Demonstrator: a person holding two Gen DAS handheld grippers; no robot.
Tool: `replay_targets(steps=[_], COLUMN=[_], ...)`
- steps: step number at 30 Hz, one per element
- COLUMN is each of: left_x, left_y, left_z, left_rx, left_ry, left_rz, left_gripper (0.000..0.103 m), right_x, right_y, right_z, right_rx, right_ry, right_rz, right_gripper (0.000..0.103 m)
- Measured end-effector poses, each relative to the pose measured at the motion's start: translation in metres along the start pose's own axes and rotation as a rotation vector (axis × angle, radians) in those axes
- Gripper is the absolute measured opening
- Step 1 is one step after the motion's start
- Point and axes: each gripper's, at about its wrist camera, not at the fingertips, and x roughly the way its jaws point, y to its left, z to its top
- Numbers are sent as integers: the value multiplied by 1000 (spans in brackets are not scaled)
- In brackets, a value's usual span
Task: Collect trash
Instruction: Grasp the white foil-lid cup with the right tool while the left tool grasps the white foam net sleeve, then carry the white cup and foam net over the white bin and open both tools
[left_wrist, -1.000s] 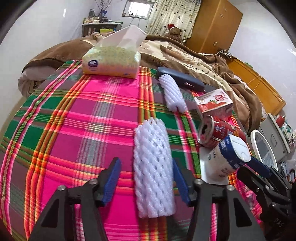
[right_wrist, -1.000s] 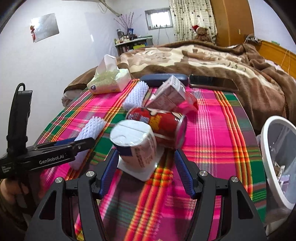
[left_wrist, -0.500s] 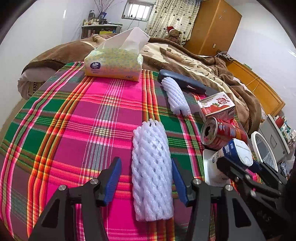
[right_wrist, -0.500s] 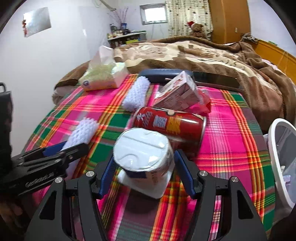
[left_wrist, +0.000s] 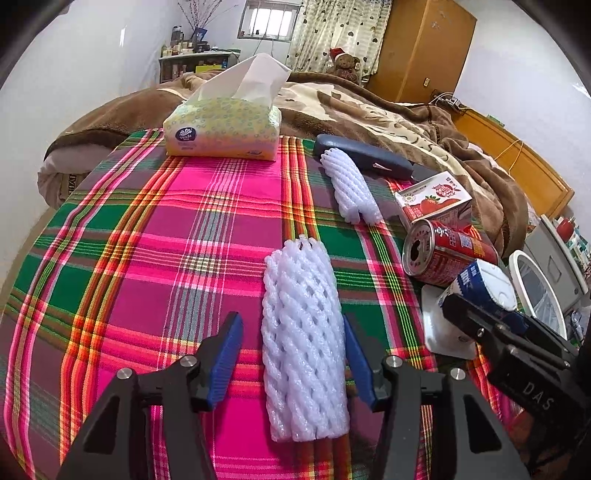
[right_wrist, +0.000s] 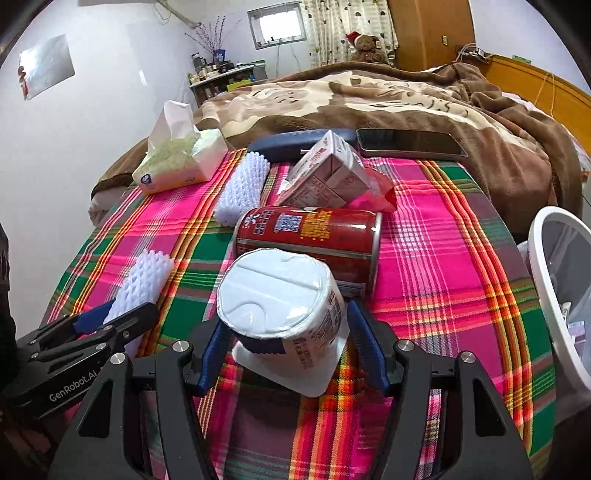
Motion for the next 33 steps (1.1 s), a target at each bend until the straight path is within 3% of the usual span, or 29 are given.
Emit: replay_targets(steps=[2,33], left_x=[-1,-36], left_y=[0,-22], left_z=[-1,-16], left_rx=[-6,6], left_ry=[1,-27], left_rz=[0,-35], left_gripper=[39,36], right_x=[0,-26], right_y=[0,-22], right_z=[0,-12], right_rx=[-1,40], right_ry=[3,-12], right_rz=[2,61], right_gripper=[57,57])
